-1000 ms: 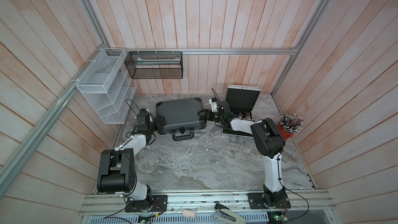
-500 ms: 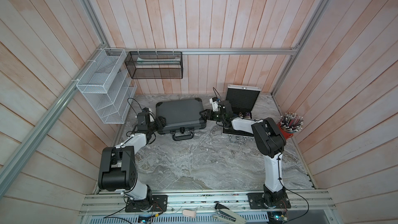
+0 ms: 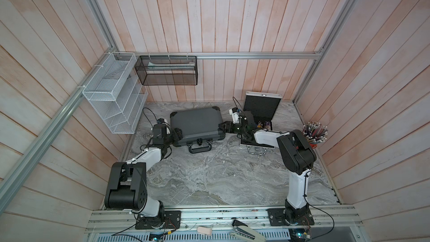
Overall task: Open the poker set cases
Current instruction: Move the poker set case to the center of the board.
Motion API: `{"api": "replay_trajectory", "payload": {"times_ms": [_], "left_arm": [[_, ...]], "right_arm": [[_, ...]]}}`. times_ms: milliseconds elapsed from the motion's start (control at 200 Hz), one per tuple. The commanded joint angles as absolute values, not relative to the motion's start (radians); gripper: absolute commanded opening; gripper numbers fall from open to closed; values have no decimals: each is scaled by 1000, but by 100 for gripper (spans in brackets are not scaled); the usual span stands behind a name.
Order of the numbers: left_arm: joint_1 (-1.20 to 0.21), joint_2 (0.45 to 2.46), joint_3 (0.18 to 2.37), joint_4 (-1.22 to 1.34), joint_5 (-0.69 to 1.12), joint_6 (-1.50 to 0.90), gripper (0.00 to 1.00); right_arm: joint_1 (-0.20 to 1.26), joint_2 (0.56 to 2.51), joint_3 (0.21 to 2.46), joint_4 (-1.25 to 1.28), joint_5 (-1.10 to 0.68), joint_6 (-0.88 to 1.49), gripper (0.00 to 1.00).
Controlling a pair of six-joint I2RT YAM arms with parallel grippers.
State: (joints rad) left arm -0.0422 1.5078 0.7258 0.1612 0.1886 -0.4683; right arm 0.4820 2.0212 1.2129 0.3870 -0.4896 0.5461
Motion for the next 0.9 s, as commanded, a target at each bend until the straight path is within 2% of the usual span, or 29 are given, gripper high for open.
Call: {"api": "replay_trajectory", "payload": {"times_ms": [0,430,570,795,895], "left_arm": [[-144,1478,701,182,426,-517,79],[-184,1422,651,174,398,-534,78],[-183,1397,649,130,328,-521,83],[-184,1340,634,79,194,-515,91],[-184,1322,635,59,137,-524,95]], "right_arm": [[547,2003,1184,339,-629,529,53],[565,1890,1029,385,-590,560,52],[573,1870,990,389,-575,565,52],[564,1836,950,389,-517,568,59],[563,1823,943,389,-481,572,68]]}}
